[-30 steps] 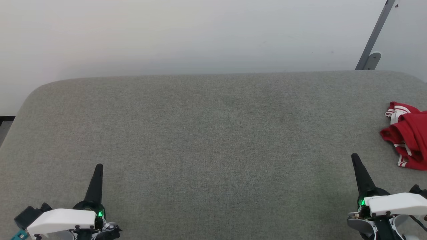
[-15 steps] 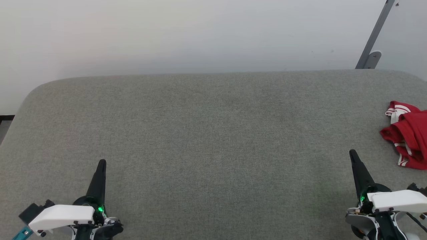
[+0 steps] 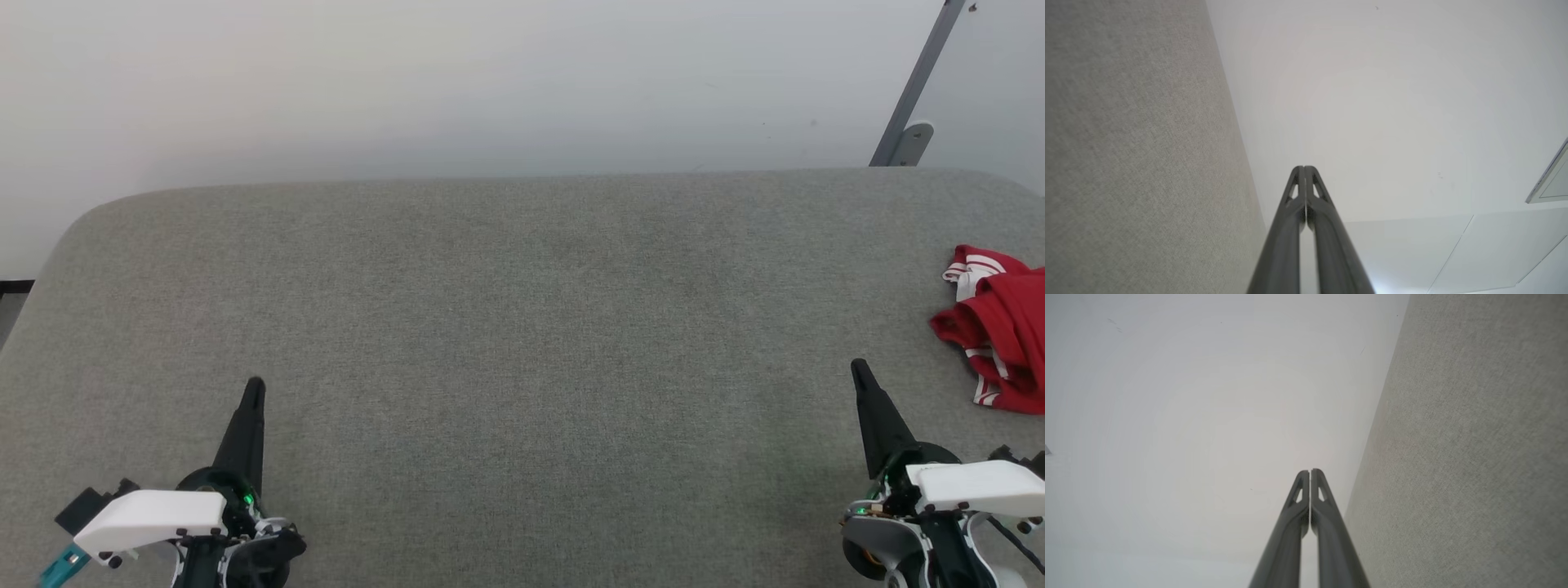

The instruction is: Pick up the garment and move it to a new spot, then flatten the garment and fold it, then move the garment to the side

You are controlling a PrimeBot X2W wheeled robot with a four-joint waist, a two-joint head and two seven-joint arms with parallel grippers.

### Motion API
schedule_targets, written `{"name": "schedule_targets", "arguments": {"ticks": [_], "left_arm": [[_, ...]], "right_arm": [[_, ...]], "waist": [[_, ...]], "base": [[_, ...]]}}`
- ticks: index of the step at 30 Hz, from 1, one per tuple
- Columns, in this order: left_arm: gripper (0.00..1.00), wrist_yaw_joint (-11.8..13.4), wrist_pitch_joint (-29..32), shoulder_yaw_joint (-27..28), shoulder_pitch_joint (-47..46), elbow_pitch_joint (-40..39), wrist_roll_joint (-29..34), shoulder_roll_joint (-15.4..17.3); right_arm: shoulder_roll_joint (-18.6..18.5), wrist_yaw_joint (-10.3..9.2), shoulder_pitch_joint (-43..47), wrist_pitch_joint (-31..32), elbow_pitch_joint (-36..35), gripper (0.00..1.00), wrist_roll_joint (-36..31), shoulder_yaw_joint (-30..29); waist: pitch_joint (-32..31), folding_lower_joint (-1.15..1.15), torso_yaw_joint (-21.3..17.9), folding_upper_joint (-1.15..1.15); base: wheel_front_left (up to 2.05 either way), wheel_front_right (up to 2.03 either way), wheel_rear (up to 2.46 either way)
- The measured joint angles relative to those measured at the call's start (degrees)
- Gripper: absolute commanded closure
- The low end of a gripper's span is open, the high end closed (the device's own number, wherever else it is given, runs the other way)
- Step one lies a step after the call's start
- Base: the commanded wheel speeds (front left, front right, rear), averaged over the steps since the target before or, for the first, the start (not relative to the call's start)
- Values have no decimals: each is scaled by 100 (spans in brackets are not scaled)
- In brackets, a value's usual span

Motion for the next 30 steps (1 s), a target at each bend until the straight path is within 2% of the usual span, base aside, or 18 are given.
{"name": "schedule_targets", "arguments": {"ticks": [8,30], "left_arm": [[100,-1,82,10,-59,40,-248,-25],[100,-1,85,26,-63,41,-252,-37]], "right_arm": [[29,0,-64,79,27,100,294,-15],[31,0,-75,79,31,100,296,-16]], "waist": [[13,0,-3,0],[13,0,-3,0]], "base": [[0,0,0],[0,0,0]]}}
